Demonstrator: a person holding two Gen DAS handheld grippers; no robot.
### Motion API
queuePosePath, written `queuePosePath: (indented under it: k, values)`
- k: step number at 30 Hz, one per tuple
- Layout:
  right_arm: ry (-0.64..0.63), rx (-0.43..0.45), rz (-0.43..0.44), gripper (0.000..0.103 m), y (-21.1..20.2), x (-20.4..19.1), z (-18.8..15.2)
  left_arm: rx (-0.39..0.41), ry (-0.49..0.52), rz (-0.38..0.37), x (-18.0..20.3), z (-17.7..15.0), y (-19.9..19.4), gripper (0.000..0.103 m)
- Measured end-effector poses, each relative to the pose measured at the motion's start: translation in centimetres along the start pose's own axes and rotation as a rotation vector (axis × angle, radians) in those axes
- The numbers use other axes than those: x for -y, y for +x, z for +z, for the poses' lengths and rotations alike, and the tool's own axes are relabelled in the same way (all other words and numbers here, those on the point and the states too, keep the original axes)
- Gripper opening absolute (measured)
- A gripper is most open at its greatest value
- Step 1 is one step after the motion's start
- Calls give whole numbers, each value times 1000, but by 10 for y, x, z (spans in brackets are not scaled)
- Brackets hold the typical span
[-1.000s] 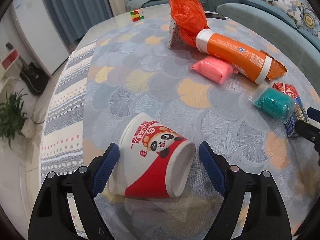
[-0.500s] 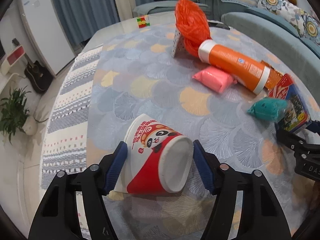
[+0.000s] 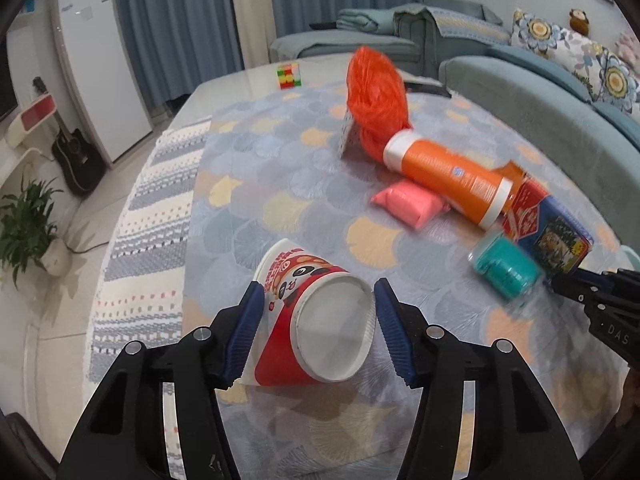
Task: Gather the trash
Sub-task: 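Grasp the blue-and-red box with the right tool while the left tool holds the cup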
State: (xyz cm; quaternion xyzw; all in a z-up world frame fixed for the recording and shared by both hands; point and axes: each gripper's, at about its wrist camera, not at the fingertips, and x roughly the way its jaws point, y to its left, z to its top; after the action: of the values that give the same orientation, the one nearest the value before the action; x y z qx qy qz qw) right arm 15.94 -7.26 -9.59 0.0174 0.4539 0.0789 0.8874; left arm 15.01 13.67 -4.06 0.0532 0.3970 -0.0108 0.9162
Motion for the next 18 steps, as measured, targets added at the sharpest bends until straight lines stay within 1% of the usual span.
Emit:
queuePosePath:
  k: [3,8,14,18]
  values:
    - [5,18,14,16,-7,2,2,23,-21,-20,-2,4,-8,54]
    - [12,40,39,16,-15,6,2,33,-48,-45,-4,6,-14,55]
    - [5,48,52,16,-18,6,1,36,-29,-49,2,5,-16,55]
    - [33,31,60,16,-13,8,1,33,-15,-53,6,4,-16,55]
